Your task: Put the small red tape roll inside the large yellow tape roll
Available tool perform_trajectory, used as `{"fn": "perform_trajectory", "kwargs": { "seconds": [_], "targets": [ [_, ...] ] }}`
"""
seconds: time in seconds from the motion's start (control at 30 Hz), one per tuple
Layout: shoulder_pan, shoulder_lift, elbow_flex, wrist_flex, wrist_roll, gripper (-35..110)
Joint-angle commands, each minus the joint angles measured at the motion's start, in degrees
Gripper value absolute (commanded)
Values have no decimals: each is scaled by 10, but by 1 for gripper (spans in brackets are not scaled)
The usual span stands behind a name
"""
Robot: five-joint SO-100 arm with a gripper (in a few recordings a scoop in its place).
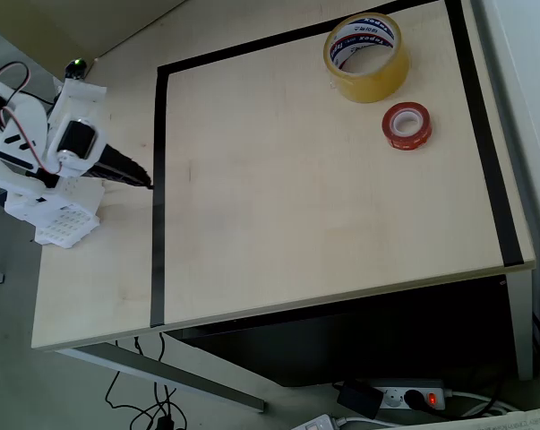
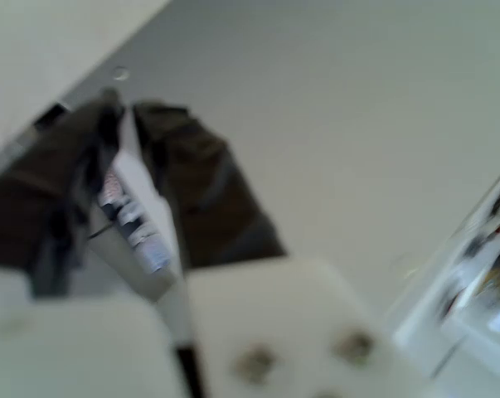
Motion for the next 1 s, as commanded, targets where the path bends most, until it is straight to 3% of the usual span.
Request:
{"fn": "perform_trajectory", "kwargs": {
  "seconds": [0.0,0.37,0.67,0.97],
  "targets": [
    [-22,-99,-135,-30,-33,0],
    [-62,-475,-525,18,-47,0],
    [-84,-867,-1205,194,-47,0],
    [-136,-903,-1211,38,-47,0]
  ]
}}
